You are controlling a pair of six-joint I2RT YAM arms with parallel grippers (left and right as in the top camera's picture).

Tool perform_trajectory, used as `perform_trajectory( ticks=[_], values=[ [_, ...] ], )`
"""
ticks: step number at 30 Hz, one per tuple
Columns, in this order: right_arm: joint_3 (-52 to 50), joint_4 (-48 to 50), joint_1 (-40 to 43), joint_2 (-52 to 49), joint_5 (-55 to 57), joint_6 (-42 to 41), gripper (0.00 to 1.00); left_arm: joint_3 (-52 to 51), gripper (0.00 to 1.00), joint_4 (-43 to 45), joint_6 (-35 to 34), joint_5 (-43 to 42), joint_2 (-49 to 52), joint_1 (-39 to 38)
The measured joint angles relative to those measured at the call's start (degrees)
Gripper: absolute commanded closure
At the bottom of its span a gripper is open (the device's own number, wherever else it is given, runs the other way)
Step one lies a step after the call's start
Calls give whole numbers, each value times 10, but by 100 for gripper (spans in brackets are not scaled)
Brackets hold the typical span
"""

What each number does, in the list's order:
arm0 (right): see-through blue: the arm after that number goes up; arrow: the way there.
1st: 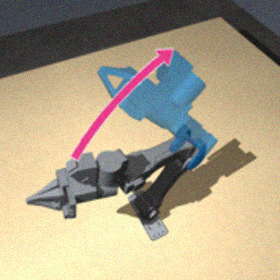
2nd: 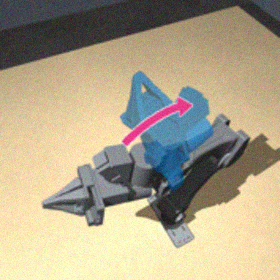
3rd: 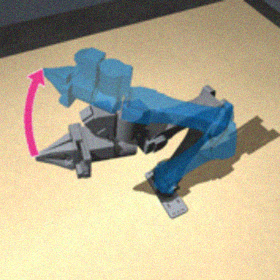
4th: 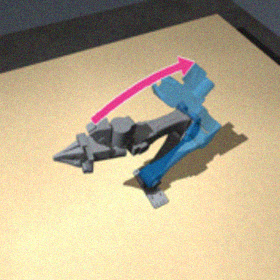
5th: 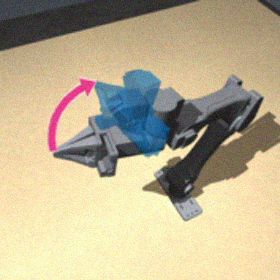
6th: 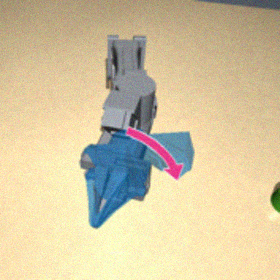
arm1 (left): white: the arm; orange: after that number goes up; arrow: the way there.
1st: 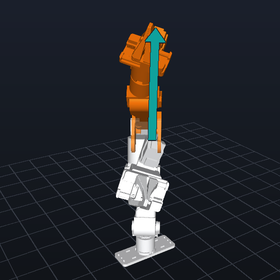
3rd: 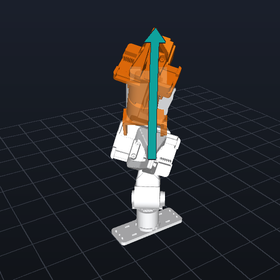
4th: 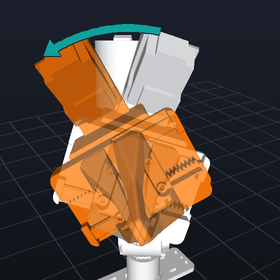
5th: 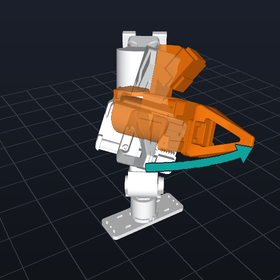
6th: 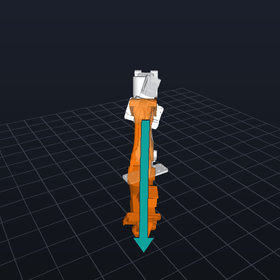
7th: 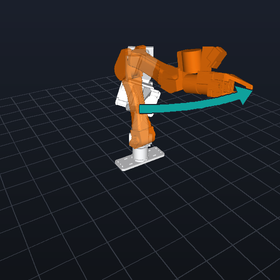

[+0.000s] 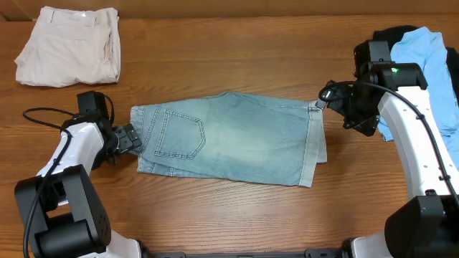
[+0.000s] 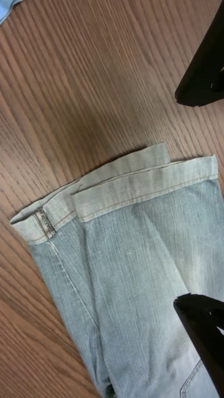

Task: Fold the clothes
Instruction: 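Grasp left waistband with left gripper, right leg hem with right gripper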

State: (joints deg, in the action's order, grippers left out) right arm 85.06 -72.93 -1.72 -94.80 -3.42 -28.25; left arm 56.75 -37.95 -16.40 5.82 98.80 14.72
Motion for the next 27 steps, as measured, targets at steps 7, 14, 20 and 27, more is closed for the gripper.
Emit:
perform_trajectory(
  ticks=[7,14,20,27],
  values=[
    [0,-30,0,0,5,-33,0,0,67,6,-2,-45,0,0],
    [0,-73,0,0,43,-97,0,3,43,10,2,-65,17,0],
    [0,-97,0,0,64,-116,0,14,43,5,0,-68,39,4],
    [0,-133,0,0,79,-144,0,32,67,3,16,-96,57,4]
  ],
)
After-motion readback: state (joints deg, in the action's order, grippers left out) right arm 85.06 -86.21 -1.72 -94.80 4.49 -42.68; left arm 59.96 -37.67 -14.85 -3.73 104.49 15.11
